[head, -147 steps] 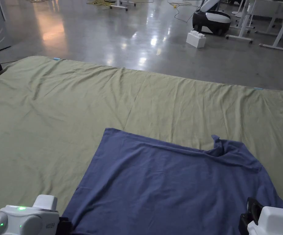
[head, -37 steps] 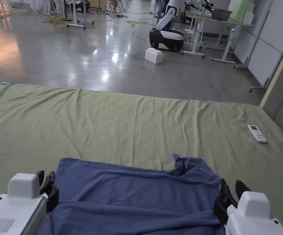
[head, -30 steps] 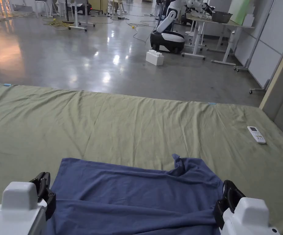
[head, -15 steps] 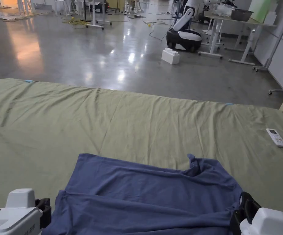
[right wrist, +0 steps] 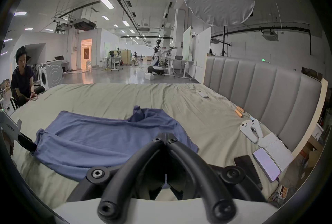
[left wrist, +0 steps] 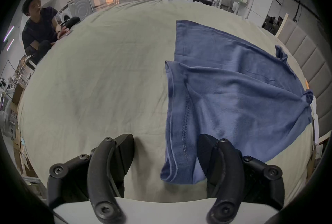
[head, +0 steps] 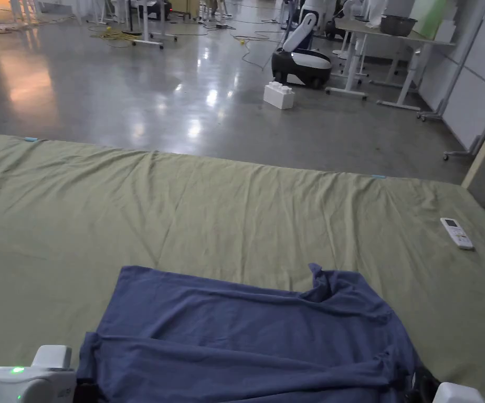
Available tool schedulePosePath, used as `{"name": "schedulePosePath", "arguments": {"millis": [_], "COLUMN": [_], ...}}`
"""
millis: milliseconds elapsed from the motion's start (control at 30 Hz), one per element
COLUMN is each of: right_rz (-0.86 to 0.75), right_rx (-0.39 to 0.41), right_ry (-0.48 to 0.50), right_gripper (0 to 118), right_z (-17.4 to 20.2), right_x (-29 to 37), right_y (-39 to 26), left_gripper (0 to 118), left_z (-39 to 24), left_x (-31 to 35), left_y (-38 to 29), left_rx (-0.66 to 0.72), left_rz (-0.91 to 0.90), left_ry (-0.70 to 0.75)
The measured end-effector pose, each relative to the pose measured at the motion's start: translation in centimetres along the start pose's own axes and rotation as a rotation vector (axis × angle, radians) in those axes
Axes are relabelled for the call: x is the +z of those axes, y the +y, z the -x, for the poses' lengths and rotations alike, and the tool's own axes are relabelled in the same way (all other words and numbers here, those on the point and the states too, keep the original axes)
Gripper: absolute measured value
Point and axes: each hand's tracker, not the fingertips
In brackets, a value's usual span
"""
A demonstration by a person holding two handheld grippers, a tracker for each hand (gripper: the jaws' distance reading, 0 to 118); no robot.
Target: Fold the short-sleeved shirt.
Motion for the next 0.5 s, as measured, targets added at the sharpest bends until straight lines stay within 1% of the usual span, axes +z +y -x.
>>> {"name": "schedulePosePath", "arguments": {"millis": [33,100,133,167,200,233,267,300,367,433,467,500], "right_rz": [0.030,0.095,0.133,0.185,0.249,0.281,0.341,0.373,0.450,0.506,0.529,0.550], "right_rx": [-0.002,-0.019,-0.027,-0.035,-0.061,-0.042,-0.048,-0.054,-0.040,-0.034,-0.035,-0.020], "right_ry": [-0.013,-0.020,-0.027,-0.025,-0.011,-0.021,-0.003,0.008,0.036,0.069,0.074,0.077], "right_gripper": [0,0,1,1,1,4,6,6,35,57,60,64], "right_z": [-0.5,-1.5,-2.2,-2.8,-3.2,-4.0,-4.6,-5.1,-6.0,-6.5,-6.5,-6.5], "right_x": [-0.1,-0.5,-0.8,-1.2,-1.5,-2.1,-2.7,-3.2,-4.6,-6.1,-6.9,-7.7], "right_y": [-0.4,-1.3,-1.7,-2.1,-2.6,-2.8,-3.1,-3.4,-3.7,-3.8,-3.7,-3.6], "left_gripper": [46,20,14,10,9,8,7,7,7,7,7,7], "left_z": [-0.4,-1.2,-1.6,-1.7,-1.4,-1.0,-0.7,-0.4,-0.5,-0.6,-0.5,-0.4], "left_x": [0.3,0.7,0.7,0.6,0.6,0.6,0.7,0.9,1.5,2.0,2.1,2.1], "left_y": [-0.1,-0.5,-0.7,-0.8,-0.7,-0.5,-0.3,-0.2,0.1,0.0,-0.1,-0.1], "left_rx": [-0.029,-0.104,-0.128,-0.126,-0.114,-0.083,-0.048,-0.046,-0.061,-0.080,-0.078,-0.071], "left_rz": [-0.013,-0.032,-0.028,-0.024,-0.021,-0.012,-0.006,-0.005,-0.012,-0.021,-0.027,-0.031], "left_ry": [-0.015,-0.034,-0.034,-0.036,-0.041,-0.046,-0.061,-0.061,-0.055,-0.047,-0.045,-0.045]}}
